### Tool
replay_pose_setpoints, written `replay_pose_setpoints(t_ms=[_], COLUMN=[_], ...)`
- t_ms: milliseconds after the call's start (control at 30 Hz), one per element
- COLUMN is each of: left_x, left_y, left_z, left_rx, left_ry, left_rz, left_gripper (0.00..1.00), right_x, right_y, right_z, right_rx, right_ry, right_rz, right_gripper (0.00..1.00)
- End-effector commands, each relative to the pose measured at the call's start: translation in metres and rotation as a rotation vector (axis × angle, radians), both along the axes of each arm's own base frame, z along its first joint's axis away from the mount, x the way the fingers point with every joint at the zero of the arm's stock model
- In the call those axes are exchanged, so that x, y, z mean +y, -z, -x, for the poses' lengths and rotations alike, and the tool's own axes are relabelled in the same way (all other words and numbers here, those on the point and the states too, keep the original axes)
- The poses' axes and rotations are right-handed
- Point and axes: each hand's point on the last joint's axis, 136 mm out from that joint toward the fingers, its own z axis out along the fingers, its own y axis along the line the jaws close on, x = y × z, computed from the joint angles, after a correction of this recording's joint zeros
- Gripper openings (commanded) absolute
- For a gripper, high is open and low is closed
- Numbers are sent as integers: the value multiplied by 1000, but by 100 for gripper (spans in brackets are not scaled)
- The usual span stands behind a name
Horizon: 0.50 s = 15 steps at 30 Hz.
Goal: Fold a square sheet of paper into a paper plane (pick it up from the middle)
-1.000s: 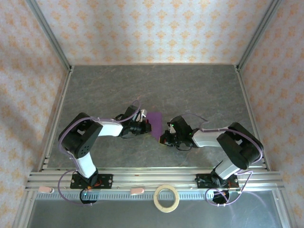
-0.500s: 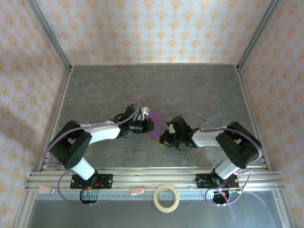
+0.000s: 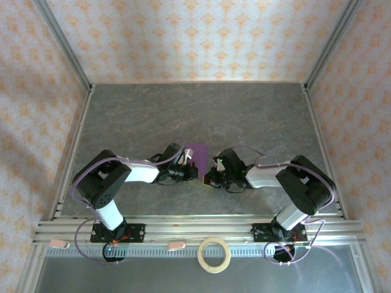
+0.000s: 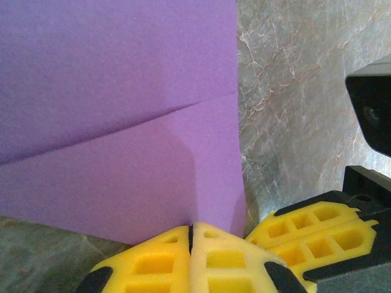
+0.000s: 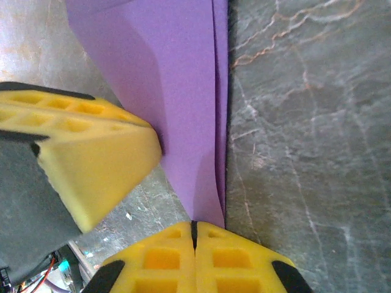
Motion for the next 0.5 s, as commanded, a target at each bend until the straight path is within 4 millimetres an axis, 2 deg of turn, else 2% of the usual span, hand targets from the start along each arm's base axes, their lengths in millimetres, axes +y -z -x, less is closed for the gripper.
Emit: replay_pose_setpoints(t_ms=[0, 100, 333, 467], left_x=[16, 24, 55, 63], left_y=[0, -5, 6, -3], left_z=[-15, -24, -35, -41], left_rx=[-23, -22, 6, -15], left_ry=[-39, -66, -139, -165], left_rz=[-22, -6, -72, -80], left_gripper=[4, 4, 4, 4], right_x=[-45, -46, -47, -46], right_y=[53, 55, 54, 53], right_z=[31, 32, 32, 32], right_rx=[141, 144, 140, 137], right_ry=[29, 27, 22, 17], right_rz=[235, 242, 243, 243], right_gripper=[0, 0, 0, 0])
